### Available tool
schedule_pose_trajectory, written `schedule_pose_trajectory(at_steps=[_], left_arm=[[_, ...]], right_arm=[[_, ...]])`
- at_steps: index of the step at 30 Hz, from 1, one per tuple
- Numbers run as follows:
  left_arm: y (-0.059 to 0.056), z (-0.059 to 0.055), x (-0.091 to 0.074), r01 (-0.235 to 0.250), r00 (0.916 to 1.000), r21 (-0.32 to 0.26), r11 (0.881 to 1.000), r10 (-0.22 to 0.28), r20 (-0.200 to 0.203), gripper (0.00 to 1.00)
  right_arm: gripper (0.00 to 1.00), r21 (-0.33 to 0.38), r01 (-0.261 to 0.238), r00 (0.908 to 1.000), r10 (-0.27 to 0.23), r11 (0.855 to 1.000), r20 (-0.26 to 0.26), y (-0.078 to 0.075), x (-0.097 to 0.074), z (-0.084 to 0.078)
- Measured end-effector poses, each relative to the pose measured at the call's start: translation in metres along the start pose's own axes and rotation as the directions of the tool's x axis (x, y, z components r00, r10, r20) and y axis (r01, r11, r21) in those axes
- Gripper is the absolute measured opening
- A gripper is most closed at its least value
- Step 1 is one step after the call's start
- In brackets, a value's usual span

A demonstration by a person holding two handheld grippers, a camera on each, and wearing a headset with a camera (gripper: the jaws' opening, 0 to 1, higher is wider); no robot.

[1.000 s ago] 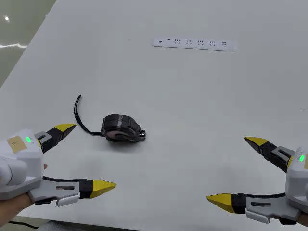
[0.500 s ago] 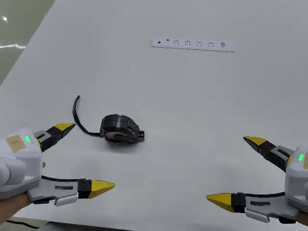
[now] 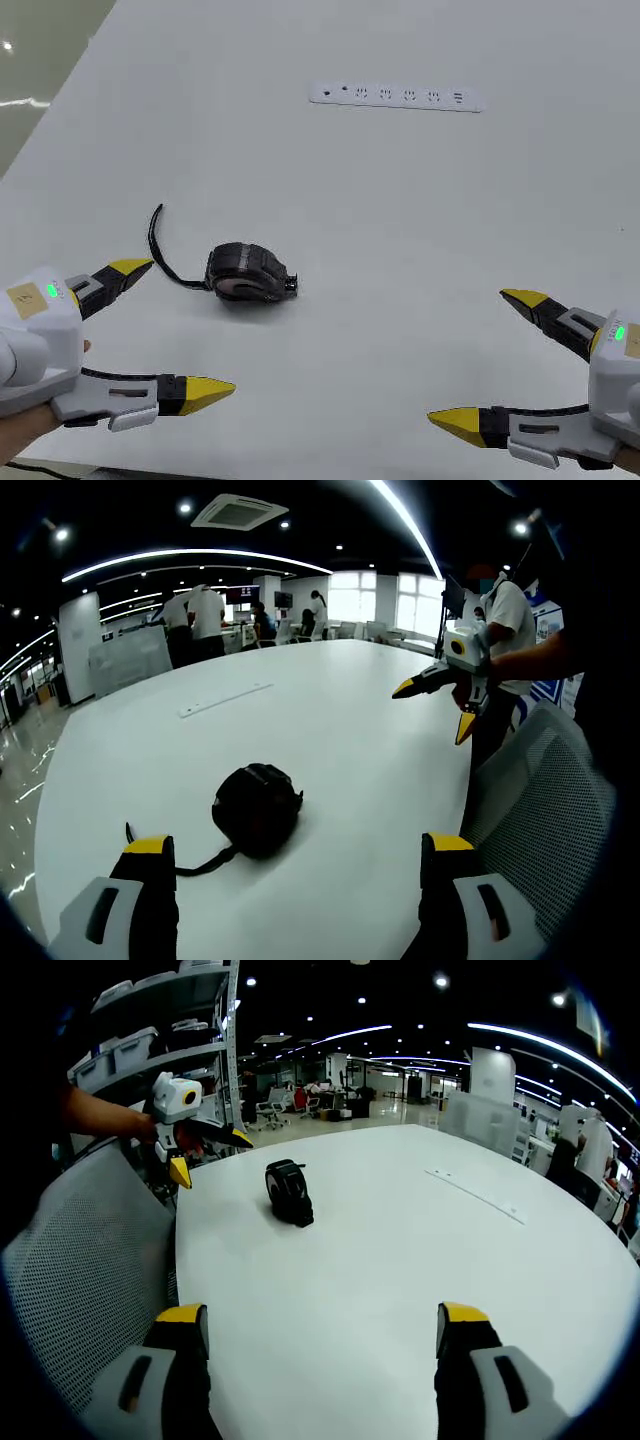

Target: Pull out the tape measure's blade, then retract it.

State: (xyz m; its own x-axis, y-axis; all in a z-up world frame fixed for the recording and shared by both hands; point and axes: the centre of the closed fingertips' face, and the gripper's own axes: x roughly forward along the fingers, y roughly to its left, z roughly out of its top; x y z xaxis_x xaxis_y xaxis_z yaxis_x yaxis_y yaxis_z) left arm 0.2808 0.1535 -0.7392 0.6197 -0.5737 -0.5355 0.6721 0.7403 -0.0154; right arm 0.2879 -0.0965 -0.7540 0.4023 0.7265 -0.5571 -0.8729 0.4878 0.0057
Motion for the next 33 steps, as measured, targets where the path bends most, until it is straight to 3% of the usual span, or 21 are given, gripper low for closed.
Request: schedule_pose_trajectory(at_steps=[18,33], left_arm=[[0.005,0.001,-0.003,0.030,0.9992,0.018,0.999,-0.030,-0.029,0.94],[0.016,0.002,-0.002,0.096,0.9920,0.093,0.991,-0.087,-0.092,0.84]], right_arm=[[0.91,-0.022,-0.020,0.9997,0.019,1.000,-0.016,-0.001,0.001,-0.001],[0.83,-0.095,-0.068,0.9975,0.066,0.993,-0.023,-0.005,0.005,0.008]])
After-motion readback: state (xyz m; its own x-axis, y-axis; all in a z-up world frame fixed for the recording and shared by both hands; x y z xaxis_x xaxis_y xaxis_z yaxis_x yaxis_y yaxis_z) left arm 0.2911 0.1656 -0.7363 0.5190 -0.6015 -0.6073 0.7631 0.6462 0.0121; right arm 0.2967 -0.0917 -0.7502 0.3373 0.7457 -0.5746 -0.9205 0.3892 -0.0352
